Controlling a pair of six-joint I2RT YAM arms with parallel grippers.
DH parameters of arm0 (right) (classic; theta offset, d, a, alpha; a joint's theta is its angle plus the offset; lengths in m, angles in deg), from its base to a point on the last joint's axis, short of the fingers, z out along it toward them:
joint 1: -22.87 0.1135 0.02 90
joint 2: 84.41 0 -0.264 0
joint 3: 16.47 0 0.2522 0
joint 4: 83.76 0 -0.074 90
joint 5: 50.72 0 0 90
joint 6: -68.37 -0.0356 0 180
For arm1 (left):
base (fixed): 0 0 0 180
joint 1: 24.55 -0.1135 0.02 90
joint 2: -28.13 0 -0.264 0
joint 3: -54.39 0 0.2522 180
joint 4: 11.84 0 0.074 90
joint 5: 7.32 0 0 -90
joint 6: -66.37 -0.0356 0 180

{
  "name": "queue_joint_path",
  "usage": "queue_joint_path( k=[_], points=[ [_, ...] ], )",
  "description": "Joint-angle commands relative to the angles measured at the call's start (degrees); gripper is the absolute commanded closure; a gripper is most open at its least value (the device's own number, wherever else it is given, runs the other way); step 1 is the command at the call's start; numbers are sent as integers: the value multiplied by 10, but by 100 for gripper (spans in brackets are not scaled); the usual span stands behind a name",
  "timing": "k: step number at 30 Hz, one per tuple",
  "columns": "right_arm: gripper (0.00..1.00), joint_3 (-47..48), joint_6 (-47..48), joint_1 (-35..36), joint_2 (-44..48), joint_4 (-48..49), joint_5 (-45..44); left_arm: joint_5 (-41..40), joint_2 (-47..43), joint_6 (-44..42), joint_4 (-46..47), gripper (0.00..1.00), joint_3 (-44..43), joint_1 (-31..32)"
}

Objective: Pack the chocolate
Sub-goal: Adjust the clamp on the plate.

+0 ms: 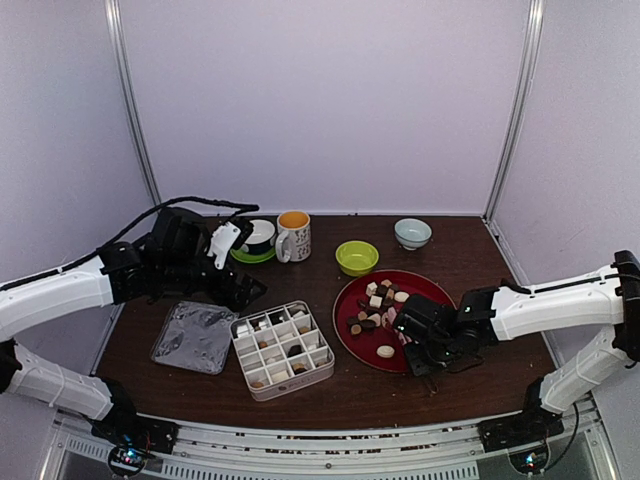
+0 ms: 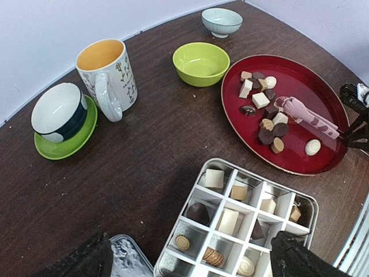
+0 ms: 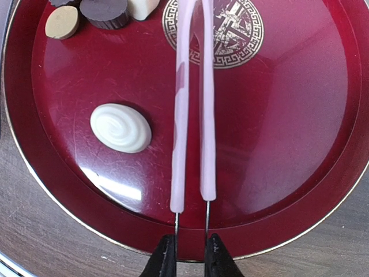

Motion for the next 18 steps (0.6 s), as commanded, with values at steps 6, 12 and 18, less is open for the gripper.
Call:
queue_joint_path(
  k=[6,12,18],
  points=[
    [84,3,0,5,25,-6,-22,3,6,-3,-2,2,-24,-4],
    [86,17,7,1,40,-22,-27,9,10,-5,-4,2,-33,-4],
    [86,18,19,-1,69,-23,-35,20,7,-5,-6,2,-35,-3]
  ],
)
